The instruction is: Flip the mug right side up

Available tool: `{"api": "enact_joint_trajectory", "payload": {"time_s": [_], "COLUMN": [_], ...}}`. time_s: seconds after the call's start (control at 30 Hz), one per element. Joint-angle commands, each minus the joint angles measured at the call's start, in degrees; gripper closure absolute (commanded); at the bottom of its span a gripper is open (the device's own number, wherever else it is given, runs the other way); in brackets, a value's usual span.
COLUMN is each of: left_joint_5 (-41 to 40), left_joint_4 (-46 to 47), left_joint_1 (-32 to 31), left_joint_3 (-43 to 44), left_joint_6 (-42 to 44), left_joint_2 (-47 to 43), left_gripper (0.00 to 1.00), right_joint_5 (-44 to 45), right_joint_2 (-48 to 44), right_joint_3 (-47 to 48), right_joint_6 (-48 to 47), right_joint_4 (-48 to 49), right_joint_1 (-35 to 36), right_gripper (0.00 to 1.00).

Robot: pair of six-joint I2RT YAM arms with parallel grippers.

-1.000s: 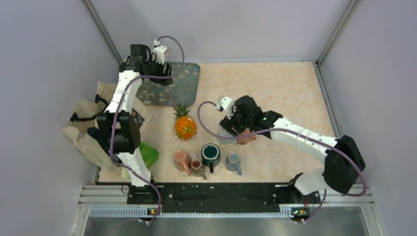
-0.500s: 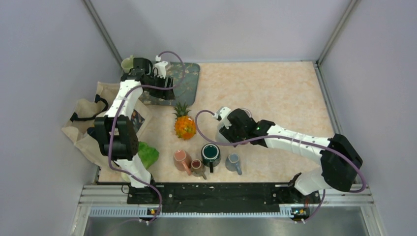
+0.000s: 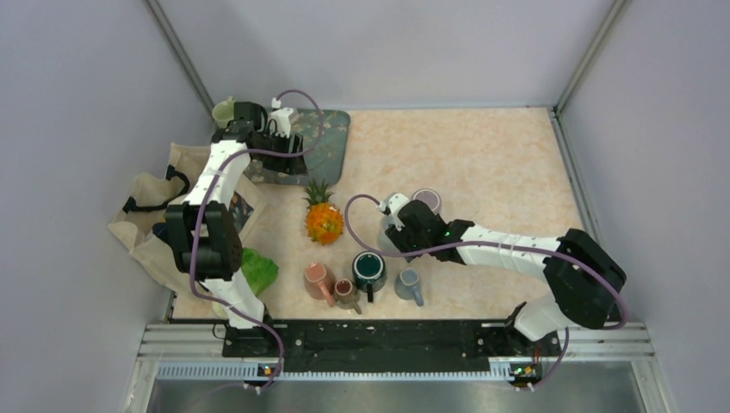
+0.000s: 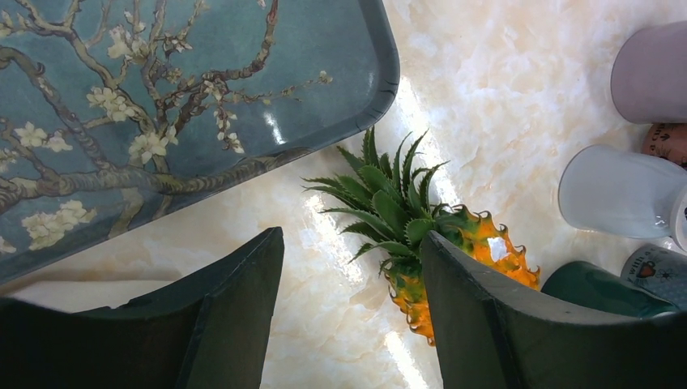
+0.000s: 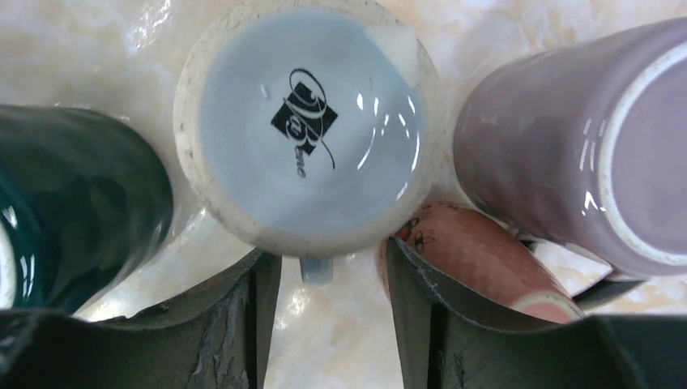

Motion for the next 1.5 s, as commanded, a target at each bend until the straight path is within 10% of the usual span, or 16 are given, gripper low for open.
{"api": "enact_joint_trajectory", "payload": {"time_s": [0.0, 0.17, 0.3, 0.77, 1.47], "left_joint_5": [1.60, 1.75, 1.89, 15.99, 30.56], "left_joint_4": [2.23, 2.22, 1.67, 7.15, 28.93], "left_joint_1": [0.18, 0.18, 0.17, -0.36, -12.52], "left_joint_3": [-0.20, -0.53, -0.48, 2.64, -1.03], "left_joint_6": [-1.10, -2.04, -3.81, -24.19, -46.62], "left_joint_2": [-3.10, -3.31, -3.56, -5.42, -7.90], "left_gripper": [0.32, 0.33, 0.34, 0.45, 0.35], "right_joint_5": [1.39, 2.05, 1.47, -17.82, -24.66], "right_joint_2": [2.23, 3.57, 4.79, -3.53, -0.55], "right_joint_3": [-0.43, -1.24, -0.40, 0.97, 8.01], "right_joint_6": [0.71, 0.64, 0.55, 14.05, 32.92], "right_joint_4": [6.75, 10.66, 11.12, 33.99, 58.60], "right_joint_1": [0.19, -0.02, -1.03, -12.99, -15.78], "right_gripper": [0.52, 0.65, 1.00, 1.00, 1.00]}}
